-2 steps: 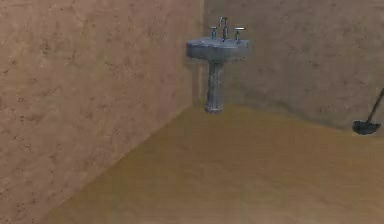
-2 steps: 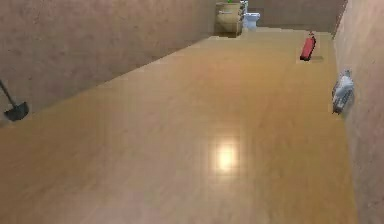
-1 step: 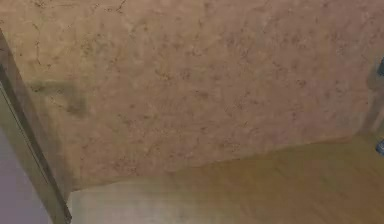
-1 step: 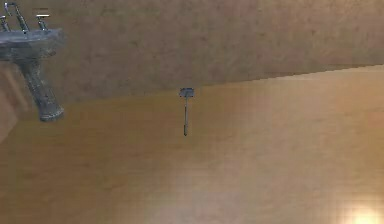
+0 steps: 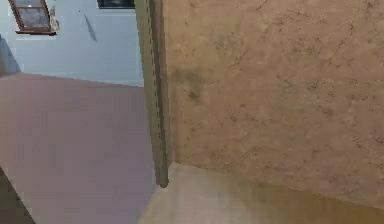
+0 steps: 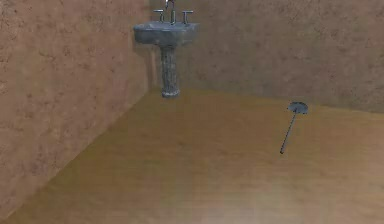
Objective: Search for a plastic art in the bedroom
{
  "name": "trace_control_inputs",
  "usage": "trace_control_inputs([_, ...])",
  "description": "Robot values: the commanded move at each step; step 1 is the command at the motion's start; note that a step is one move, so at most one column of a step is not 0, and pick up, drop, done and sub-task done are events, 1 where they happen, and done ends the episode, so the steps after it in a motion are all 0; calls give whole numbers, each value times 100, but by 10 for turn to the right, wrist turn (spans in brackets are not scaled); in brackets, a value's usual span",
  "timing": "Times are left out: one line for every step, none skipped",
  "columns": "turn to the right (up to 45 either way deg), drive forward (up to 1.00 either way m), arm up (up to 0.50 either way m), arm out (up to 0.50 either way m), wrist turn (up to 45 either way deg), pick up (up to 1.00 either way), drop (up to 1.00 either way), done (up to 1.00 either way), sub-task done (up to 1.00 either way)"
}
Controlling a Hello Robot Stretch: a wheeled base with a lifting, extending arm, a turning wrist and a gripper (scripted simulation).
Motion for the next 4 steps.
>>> trace_control_inputs([0,60,0,0,0,0,0,0,0])
trace_control_inputs([-450,0,0,0,0,0,0,0,0])
trace_control_inputs([-240,0,0,0,0,0,0,0,0])
trace_control_inputs([0,100,0,0,0,0,0,0,0])
